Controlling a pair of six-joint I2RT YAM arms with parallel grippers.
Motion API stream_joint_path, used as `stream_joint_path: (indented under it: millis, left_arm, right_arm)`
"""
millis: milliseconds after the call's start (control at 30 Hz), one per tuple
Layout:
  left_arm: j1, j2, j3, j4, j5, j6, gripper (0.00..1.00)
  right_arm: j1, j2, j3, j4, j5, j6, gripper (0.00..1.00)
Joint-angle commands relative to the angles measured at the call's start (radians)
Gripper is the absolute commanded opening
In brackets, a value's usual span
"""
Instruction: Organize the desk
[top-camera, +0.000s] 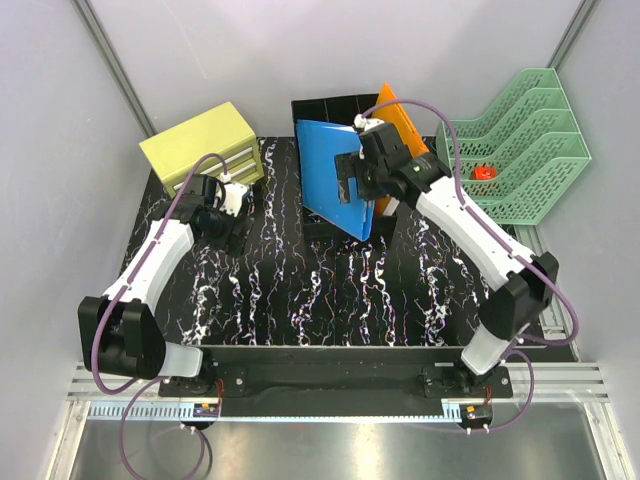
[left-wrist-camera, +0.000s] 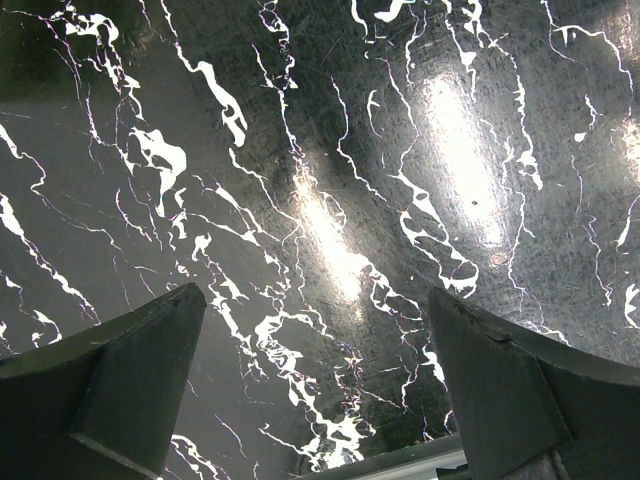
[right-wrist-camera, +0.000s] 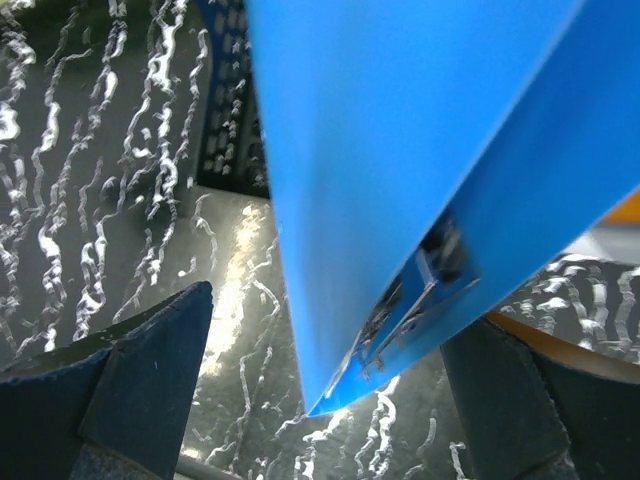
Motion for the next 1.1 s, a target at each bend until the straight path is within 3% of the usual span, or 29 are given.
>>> stream_joint_path:
  millis: [0,233,467,567,600,733,900,1067]
  left_arm:
    - [0.004,-0.002,0.014,0.031,0.032,-0.007,0.99]
    - [0.002,-0.014,0.012,0.028,0.031,-0.008,0.99]
    - [0.004,-0.016,0.014,0.025,0.034,-0.01,0.99]
    - [0.002,-0.013,0.018,0.023,0.04,-0.016,0.99]
    - [0.001,-0.013,0.018,0.023,0.038,-0.017,0.99]
    - [0.002,-0.013,0.018,0.023,0.037,-0.016,0.99]
    - [0.001,-0.006,0.02,0.022,0.035,-0.017,0.99]
    - [-0.004,-0.002,0.026,0.022,0.035,-0.02,0.99]
  right_arm:
    - [-0.003,-0.094,-0.152,0.187,-0.088,0.07,0.98]
    - [-0.003,-0.206,-0.491,0.478,-0.142,0.188,0.77]
    - [0.01,-0.31,-0.69,0.654,-0.129,0.237,0.59]
    - [0.023,-0.335,-0.717,0.678,-0.099,0.229,0.42]
    - [0.027,-0.34,-0.717,0.676,-0.091,0.225,0.28]
    - [0.035,-0.373,-0.672,0.636,-0.039,0.19,0.1]
    - [0.035,-0.36,-0.513,0.421,0.01,0.173,0.04]
    - [0.035,-0.231,-0.219,0.146,0.018,0.173,0.04]
